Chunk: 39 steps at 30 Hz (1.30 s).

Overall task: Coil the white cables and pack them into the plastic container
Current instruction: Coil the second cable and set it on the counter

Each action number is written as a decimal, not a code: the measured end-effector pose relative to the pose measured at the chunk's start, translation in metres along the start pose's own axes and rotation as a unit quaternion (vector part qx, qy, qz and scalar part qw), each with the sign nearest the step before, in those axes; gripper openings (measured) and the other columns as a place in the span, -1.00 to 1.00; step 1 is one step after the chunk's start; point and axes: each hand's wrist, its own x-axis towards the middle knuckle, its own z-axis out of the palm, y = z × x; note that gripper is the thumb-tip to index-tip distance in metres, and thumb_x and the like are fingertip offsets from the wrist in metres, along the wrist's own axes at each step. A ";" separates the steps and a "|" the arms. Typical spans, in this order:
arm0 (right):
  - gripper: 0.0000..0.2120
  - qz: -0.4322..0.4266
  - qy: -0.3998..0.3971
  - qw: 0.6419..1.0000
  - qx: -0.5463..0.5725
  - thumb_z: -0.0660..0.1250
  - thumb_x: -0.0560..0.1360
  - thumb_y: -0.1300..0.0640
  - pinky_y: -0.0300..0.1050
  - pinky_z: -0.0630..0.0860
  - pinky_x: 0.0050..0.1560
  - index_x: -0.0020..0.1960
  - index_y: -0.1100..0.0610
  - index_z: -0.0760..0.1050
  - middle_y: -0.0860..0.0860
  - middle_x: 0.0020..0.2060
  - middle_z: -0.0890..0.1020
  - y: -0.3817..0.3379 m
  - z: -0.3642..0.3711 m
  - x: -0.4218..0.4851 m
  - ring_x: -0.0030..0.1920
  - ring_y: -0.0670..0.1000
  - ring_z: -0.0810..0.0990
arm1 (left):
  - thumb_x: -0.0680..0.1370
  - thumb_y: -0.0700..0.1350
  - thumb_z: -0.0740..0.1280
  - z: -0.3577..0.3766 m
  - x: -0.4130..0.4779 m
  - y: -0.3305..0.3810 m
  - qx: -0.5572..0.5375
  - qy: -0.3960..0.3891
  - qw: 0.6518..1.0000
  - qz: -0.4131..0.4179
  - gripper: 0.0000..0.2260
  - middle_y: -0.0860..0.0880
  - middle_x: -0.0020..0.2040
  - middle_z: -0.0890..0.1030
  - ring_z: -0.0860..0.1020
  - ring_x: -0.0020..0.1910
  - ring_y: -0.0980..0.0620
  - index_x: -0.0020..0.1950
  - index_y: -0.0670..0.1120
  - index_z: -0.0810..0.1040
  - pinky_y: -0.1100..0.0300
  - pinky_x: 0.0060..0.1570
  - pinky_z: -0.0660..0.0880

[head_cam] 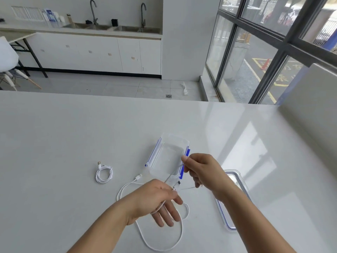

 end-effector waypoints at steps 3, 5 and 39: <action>-0.58 -0.027 -0.001 0.999 -0.034 0.32 0.60 -0.11 -0.17 0.44 -0.42 -0.37 0.05 0.55 -0.17 -0.58 0.37 -0.011 0.004 -0.010 -0.53 -0.11 0.35 | 0.68 -0.07 0.18 -0.002 0.001 0.000 -0.020 0.048 0.999 0.001 -0.71 -0.25 -0.06 0.75 0.72 -0.03 -0.24 0.14 -0.22 0.62 -0.03 -0.10 0.63; -0.60 -0.034 0.015 0.999 -0.040 0.33 0.59 -0.11 -0.14 0.46 -0.40 -0.35 0.06 0.56 -0.16 -0.58 0.41 -0.010 0.007 -0.019 -0.52 -0.12 0.37 | 0.69 -0.07 0.19 -0.004 0.002 -0.002 -0.072 0.076 0.994 0.012 -0.71 -0.23 -0.04 0.75 0.71 0.02 -0.23 0.15 -0.21 0.62 -0.07 0.01 0.64; -0.69 0.001 -0.050 0.998 -0.027 0.44 0.53 -0.02 -0.17 0.41 -0.45 -0.34 0.07 0.57 -0.09 -0.56 0.40 0.007 -0.014 0.004 -0.52 -0.04 0.36 | 0.64 -0.11 0.19 -0.004 -0.014 0.026 -0.014 -0.016 0.999 0.036 -0.76 -0.34 -0.12 0.72 0.67 -0.31 -0.19 -0.03 -0.22 0.58 0.13 -0.19 0.56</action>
